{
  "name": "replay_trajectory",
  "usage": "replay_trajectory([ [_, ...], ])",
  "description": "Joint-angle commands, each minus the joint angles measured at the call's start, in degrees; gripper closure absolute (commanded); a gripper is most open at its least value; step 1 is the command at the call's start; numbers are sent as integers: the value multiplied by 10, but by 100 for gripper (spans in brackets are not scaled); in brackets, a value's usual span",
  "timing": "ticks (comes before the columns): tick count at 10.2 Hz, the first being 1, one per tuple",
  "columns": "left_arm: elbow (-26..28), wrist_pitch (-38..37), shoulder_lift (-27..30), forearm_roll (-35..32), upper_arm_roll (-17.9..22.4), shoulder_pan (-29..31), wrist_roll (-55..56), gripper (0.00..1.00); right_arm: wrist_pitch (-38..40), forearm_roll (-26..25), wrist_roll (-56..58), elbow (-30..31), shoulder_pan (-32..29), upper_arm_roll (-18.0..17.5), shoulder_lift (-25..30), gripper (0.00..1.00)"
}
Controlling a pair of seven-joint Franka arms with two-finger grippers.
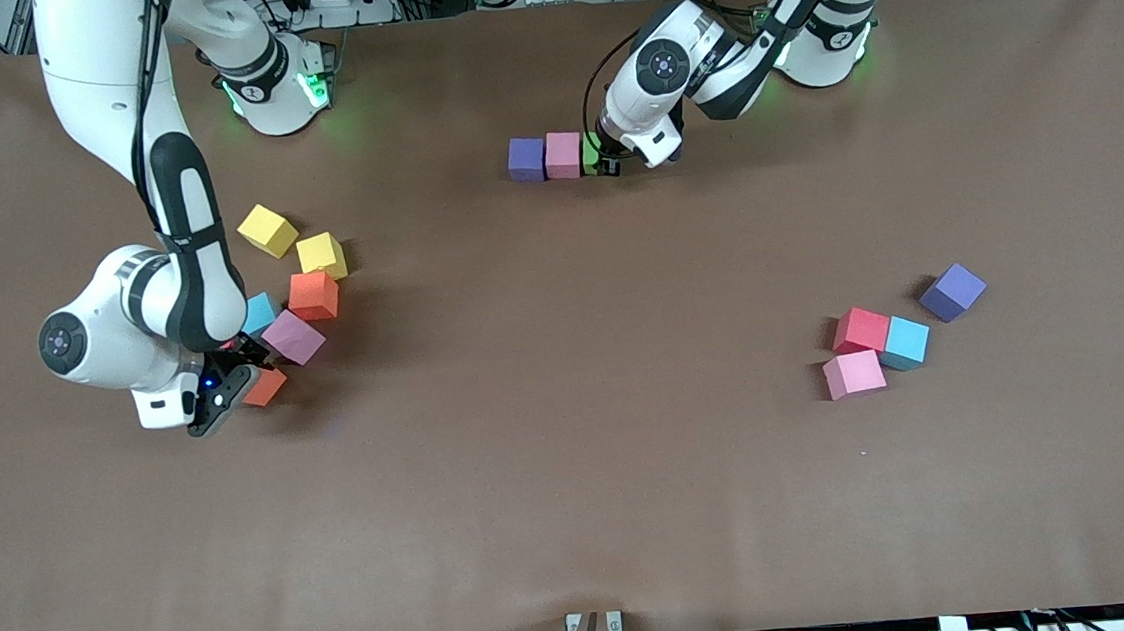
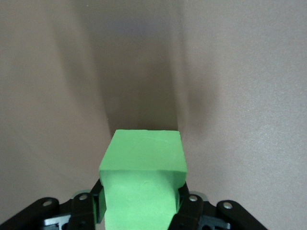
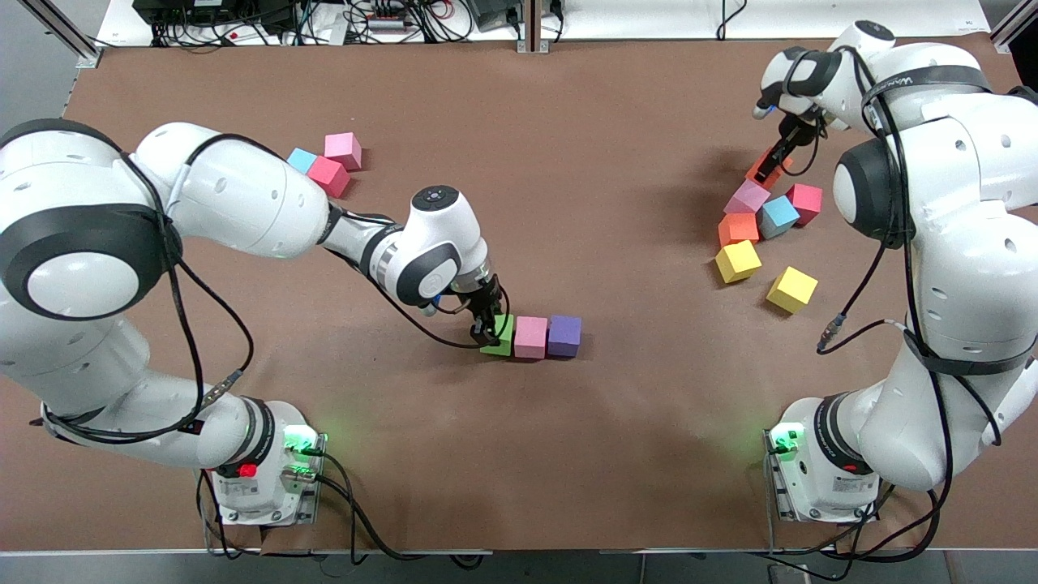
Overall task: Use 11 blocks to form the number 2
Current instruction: 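Grasp the orange cube with the right gripper and lift it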
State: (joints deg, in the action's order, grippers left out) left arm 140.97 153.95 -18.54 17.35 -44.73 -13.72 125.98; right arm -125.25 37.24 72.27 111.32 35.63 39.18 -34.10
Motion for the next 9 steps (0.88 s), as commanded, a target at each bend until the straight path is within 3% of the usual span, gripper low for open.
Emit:
replay_trajectory([
  [1,-2,11,-4,15,-5,-2,3,100,43,8,2,-58,-5,1,4,92],
  [4,-3,20,-9,16,-5,-3,3,100,58,-7,-69,-99,22,0,4,93],
  [7,-3,21,-15,16,-5,-3,3,100,114,-31,-241,-109,77,1,16,93],
  [8,-3,21,-16,16,-5,-3,3,84,121,-31,-292,-109,94,1,18,93],
  [9,-3,21,-20,15,-5,-4,2,34,121,-31,-326,-108,109,1,22,92],
])
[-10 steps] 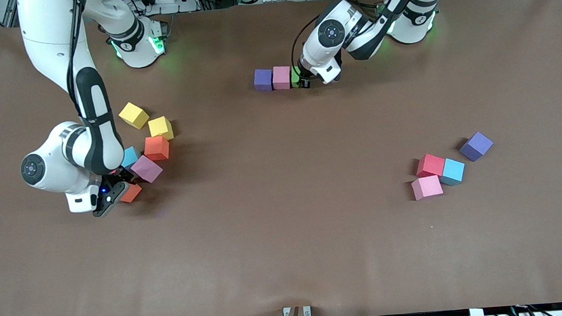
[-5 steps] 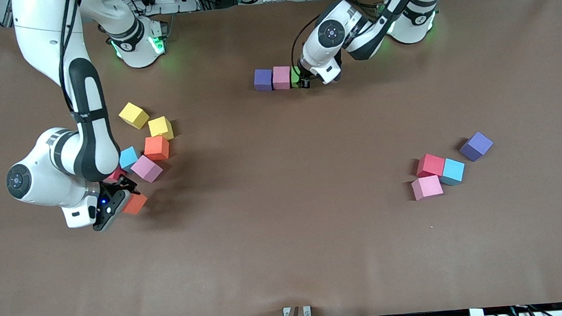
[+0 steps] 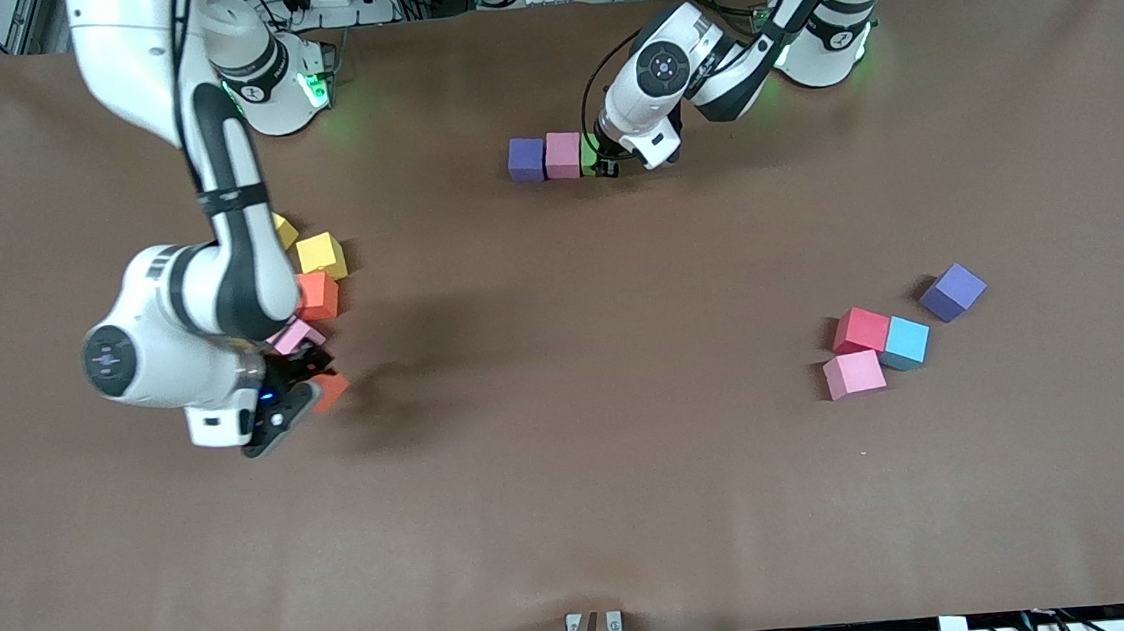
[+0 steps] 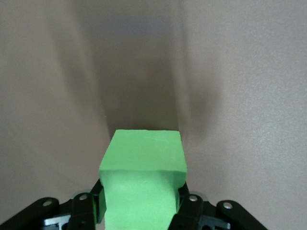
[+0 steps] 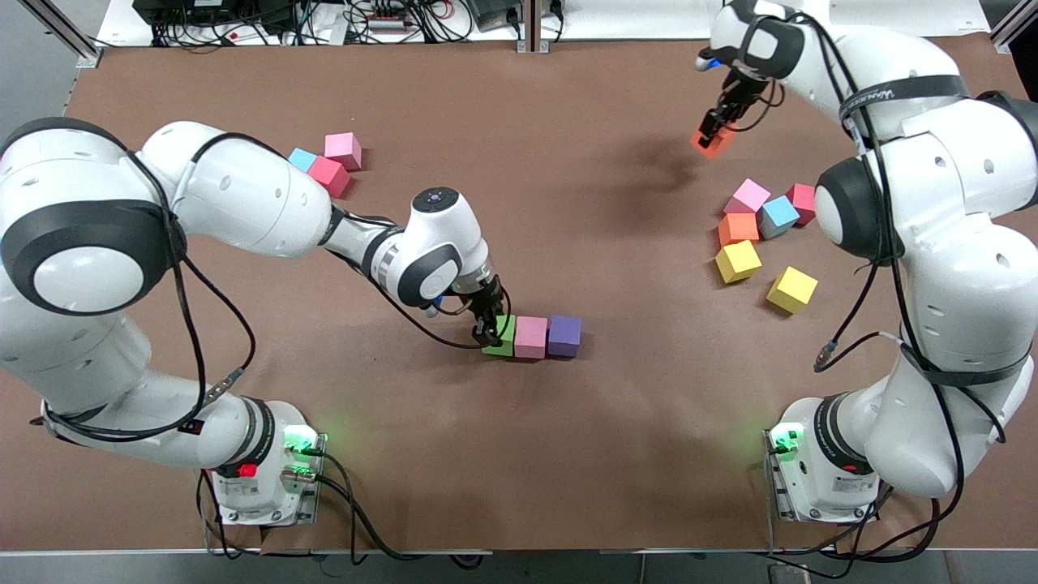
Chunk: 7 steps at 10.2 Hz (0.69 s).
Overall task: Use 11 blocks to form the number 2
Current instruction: 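Grasp the orange cube with the right gripper and lift it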
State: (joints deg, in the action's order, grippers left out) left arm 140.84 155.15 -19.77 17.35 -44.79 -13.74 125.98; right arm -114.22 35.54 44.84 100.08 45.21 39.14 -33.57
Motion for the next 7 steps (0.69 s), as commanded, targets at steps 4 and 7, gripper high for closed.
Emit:
replay_trajectory([
  [4,-3,9,-8,8,-4,-10,2,0,22,-15,-205,11,61,2,36,92],
  [7,-3,8,-3,8,-10,-7,2,0,31,-15,-278,18,143,58,38,93],
])
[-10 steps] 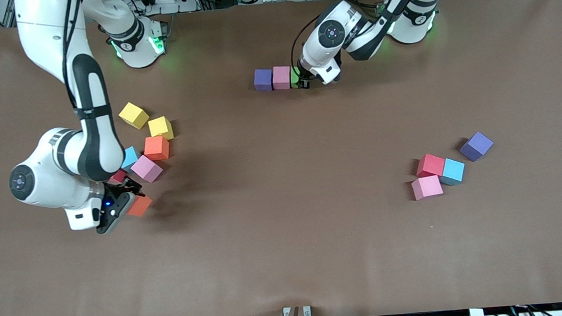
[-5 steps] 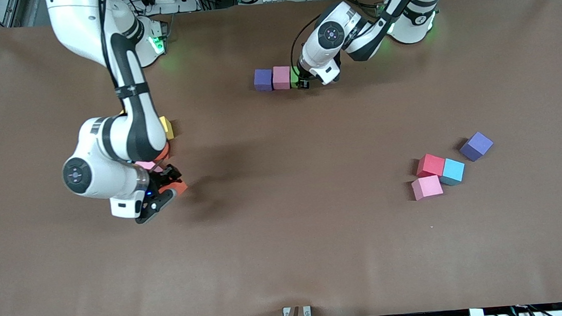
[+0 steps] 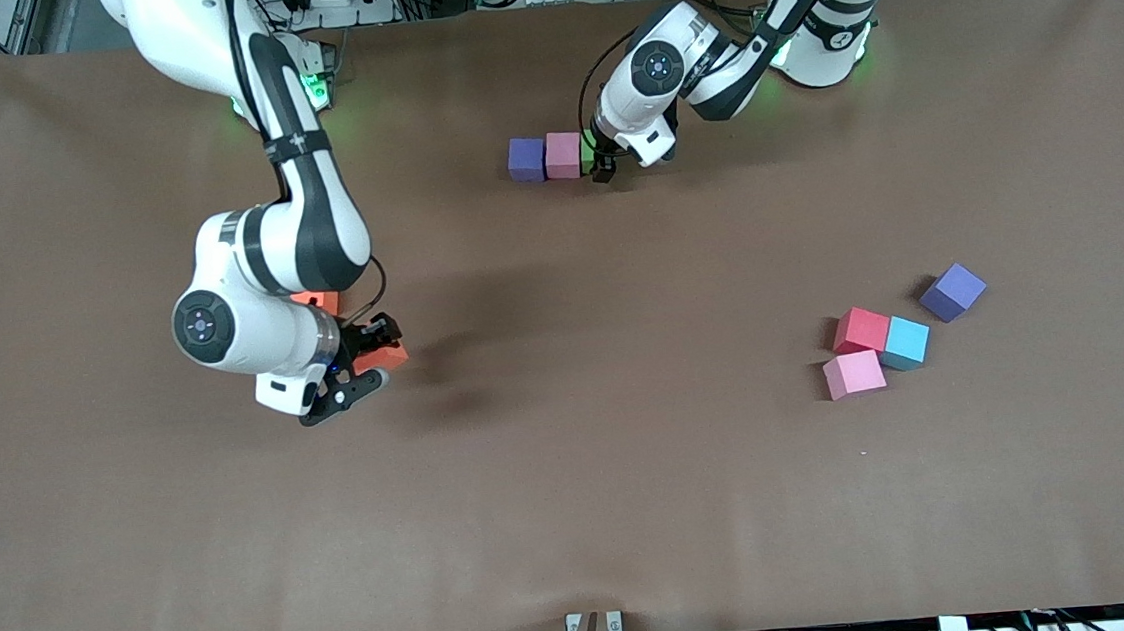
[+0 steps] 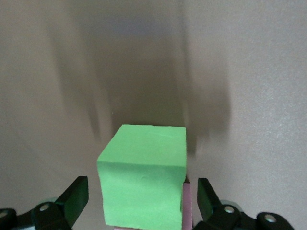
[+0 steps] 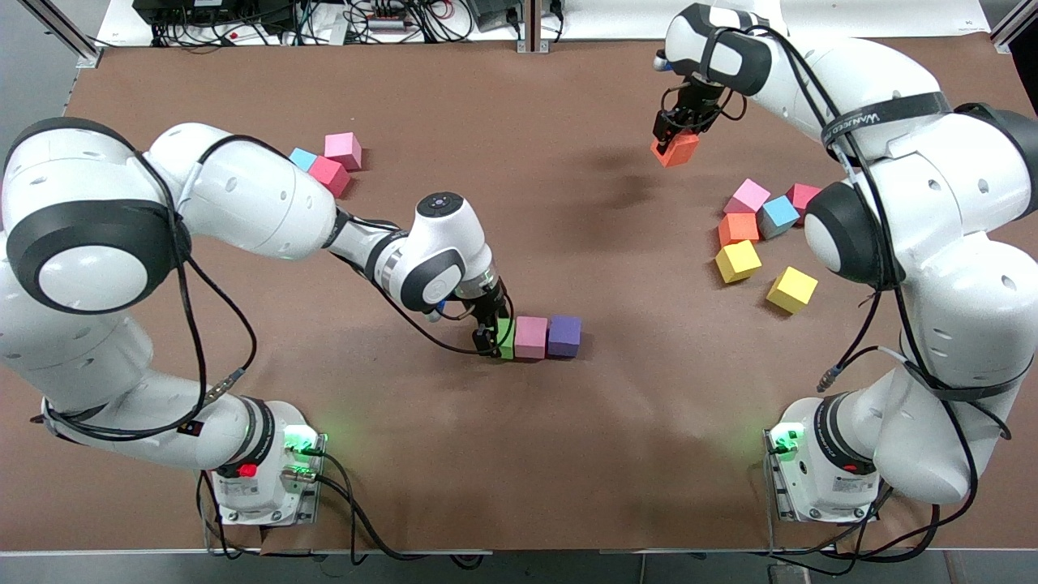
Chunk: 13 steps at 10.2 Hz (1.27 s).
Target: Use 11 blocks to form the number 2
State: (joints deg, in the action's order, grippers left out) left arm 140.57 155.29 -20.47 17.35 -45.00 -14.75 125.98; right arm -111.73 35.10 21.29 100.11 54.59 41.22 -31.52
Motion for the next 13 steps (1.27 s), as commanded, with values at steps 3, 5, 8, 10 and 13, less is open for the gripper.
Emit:
replay_trajectory([
  [3,-1,4,21,8,-9,6,3,0,-2,-4,-112,45,157,107,17,93],
  [5,0,2,32,8,-30,10,2,0,-4,-2,-164,51,179,110,25,94],
  [8,-3,-13,42,7,-42,18,1,0,-64,1,-249,93,230,110,56,94],
  [10,-5,-47,73,5,-56,49,-18,0,-81,1,-322,95,267,110,55,95],
  [13,-48,-128,116,5,-57,109,-77,0,-161,14,-420,133,334,104,50,96],
])
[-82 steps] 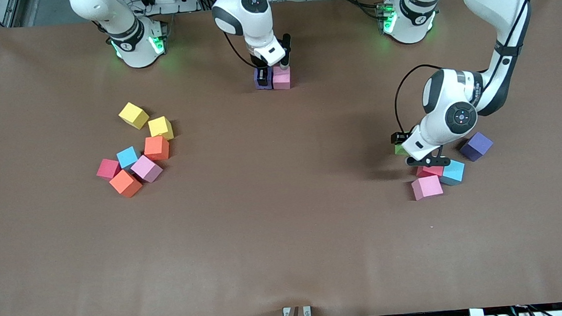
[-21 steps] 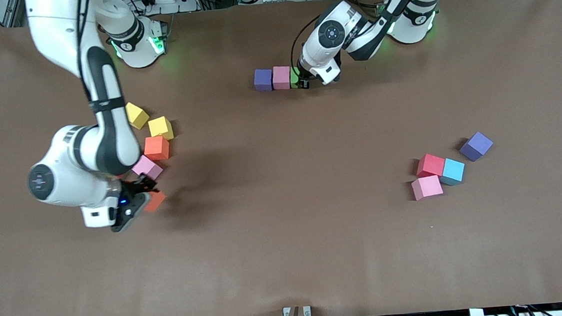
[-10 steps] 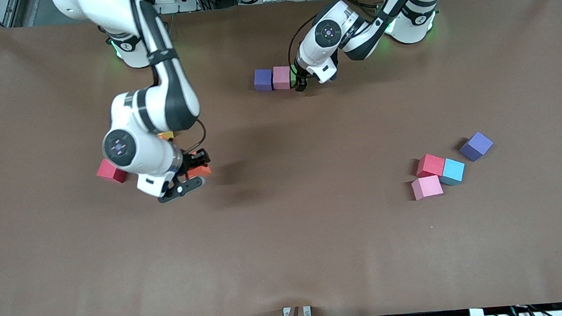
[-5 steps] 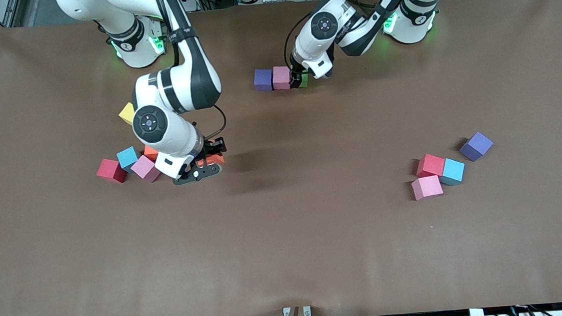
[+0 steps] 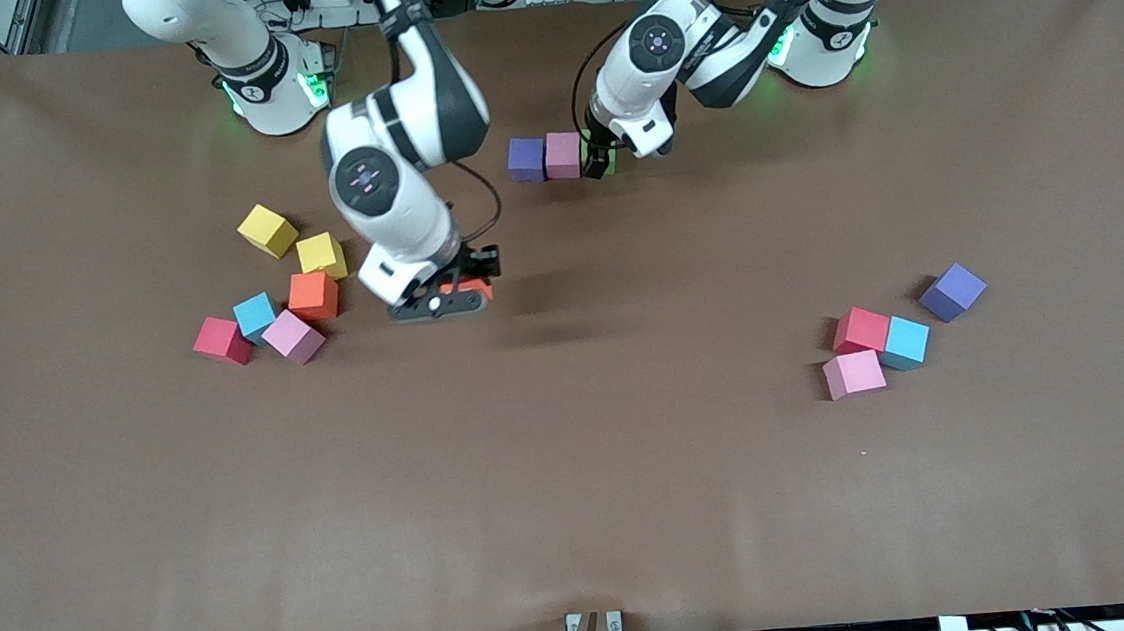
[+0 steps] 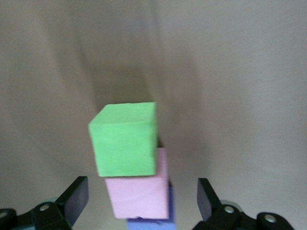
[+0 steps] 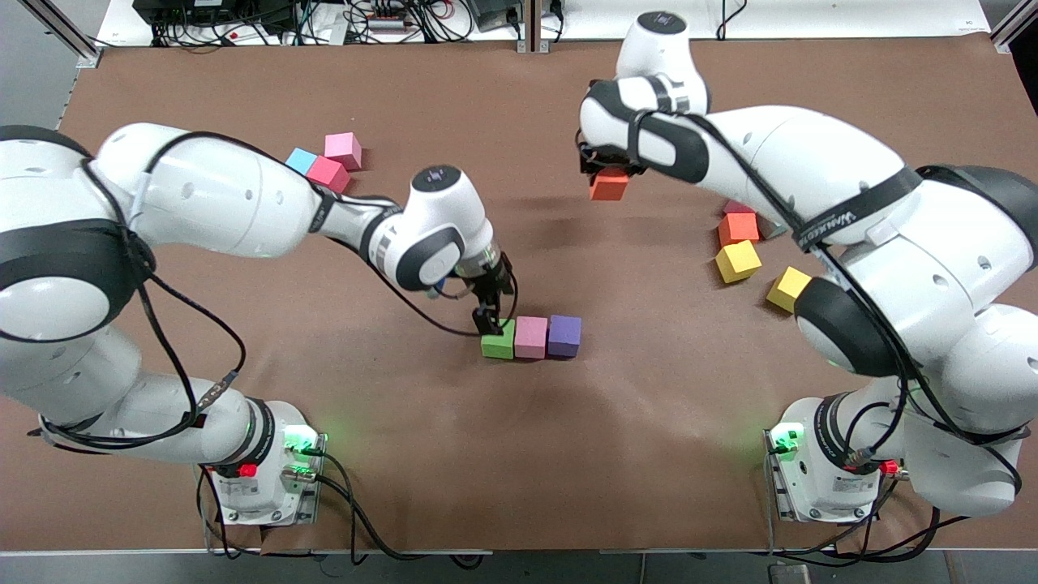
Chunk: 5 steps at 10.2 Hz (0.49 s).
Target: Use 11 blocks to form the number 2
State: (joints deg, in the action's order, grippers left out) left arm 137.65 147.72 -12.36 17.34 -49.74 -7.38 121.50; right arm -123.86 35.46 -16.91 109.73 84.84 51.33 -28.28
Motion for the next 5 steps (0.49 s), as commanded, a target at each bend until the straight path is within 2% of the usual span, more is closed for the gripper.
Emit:
replay_trajectory([
  [1,-33,-90,50,5,-10,63,-78,0,-54,30,-64,37,53,1,8,96],
  [3,-40,-140,88,5,-5,128,-167,0,-97,34,-132,34,81,-19,-12,96],
  [5,-41,-197,105,5,51,141,-288,0,-146,34,-189,27,81,-73,-34,96],
])
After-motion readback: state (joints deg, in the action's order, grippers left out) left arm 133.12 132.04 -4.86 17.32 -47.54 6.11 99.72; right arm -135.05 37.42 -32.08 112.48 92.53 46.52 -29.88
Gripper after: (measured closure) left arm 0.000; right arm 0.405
